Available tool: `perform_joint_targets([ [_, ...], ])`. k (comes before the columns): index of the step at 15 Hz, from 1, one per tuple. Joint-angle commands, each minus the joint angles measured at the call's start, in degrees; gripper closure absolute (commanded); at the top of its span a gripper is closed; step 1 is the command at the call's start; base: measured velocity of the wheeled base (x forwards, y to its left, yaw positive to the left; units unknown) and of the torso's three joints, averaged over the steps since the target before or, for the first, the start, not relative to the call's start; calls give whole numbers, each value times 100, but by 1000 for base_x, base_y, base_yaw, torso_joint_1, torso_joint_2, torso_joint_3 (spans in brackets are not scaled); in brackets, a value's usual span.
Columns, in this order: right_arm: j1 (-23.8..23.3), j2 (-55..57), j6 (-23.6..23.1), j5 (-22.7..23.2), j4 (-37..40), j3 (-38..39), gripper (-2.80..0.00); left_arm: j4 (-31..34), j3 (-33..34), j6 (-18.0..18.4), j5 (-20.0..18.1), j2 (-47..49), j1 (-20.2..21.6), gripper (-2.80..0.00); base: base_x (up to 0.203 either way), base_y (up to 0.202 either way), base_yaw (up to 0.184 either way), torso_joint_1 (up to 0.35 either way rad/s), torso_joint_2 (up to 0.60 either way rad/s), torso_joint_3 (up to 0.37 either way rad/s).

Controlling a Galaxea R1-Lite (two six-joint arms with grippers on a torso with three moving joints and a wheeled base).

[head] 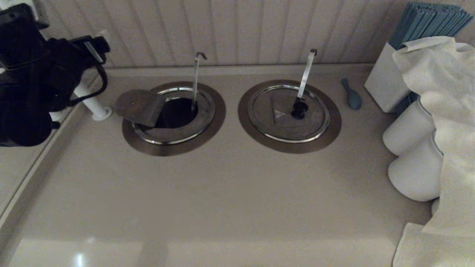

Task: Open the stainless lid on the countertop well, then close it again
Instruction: Stir with a spoon

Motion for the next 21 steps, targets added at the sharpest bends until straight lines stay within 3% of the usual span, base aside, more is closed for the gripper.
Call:
perform_joint_targets([
  [1,0,-2,0,0,2,-1,0,1,265,-10,-860,-57,-227,-280,0,0,0,0,0,0],
  [3,0,3,0,5,2,-1,0,70,-8,-3,-2008,316,-267,-280,0,0,0,0,0,0],
  [4,0,-2,0,-1,2,-1,0,275,-364,-2,-2146,500,-275,-280,0,0,0,0,0,0],
  [6,0,0,-4,3,2,-1,0,834,-1070,-2,-2254,946,-279,-280,0,0,0,0,0,0],
  [9,2,4,-4,1,2,-1,0,1100,-1881,-6,-2353,1532,-274,-280,0,0,0,0,0,0],
  [11,0,6,0,-1,2,-1,0,1329,-2285,6,-2693,1839,-279,-280,0,0,0,0,0,0],
  [13,0,-2,0,-1,2,1,0,1441,-2339,8,-2877,1944,-283,-280,0,0,0,0,0,0],
  [18,0,-2,0,-1,2,-1,0,1424,-2230,-1,-2855,2018,-542,-280,0,0,0,0,0,0],
  [21,0,-2,0,-1,2,-1,0,1397,-2528,5,-2751,2526,-676,-280,0,0,0,0,0,0],
])
